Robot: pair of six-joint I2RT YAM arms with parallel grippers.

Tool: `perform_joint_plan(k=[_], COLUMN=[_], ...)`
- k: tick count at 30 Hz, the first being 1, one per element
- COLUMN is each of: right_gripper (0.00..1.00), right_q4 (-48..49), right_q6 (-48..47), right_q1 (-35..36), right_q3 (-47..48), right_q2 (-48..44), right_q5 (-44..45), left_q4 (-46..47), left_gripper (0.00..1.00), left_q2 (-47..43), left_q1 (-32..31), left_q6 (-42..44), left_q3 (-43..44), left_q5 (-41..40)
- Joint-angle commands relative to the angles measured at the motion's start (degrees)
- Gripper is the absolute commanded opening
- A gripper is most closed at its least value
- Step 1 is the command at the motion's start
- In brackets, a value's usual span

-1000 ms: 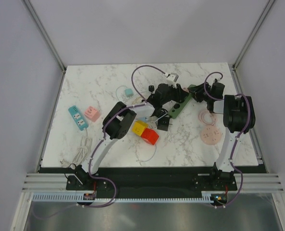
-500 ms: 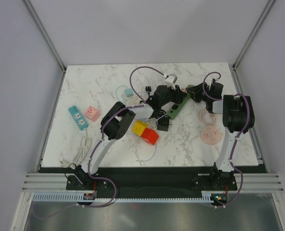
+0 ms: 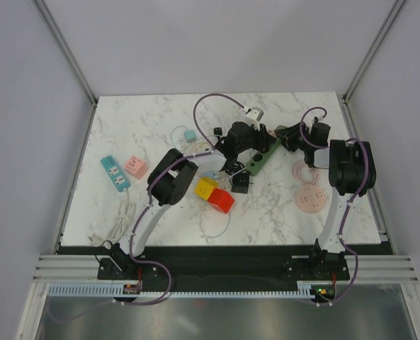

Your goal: Pull the plug off the socket

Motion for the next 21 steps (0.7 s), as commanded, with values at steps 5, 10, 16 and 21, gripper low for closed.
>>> perform_joint_plan(k=[5,10,16,21], right_gripper=[0.00,0.00,0.00,0.00], right_q4=[1.72,1.99,1.63,1.98], right_q6=[-4.01,-3.66,-3.92,-3.75], right_q1=[-4.81,-4.90,-4.81,-4.81], right_q3=[-0.87,-0.70,-0.61,-0.61], right_q2=[1.47,1.91,1.83,1.83], right_q5=[13.37,13.11,13.37,13.46], left_q4=[17.23,-12.91,1.27,1.42], left_gripper=[0.02,0.02,0.02,0.02], left_q2=[-1.32,-0.69,-2.62,-5.16], left_q1=[6.06,2.64,6.14,6.77], left_q6=[-22.15,-2.33,-13.85,-13.12], left_q3=[5.46,21.71,12.88,9.44], left_q5=[16.70,6.96,14.93,15.04])
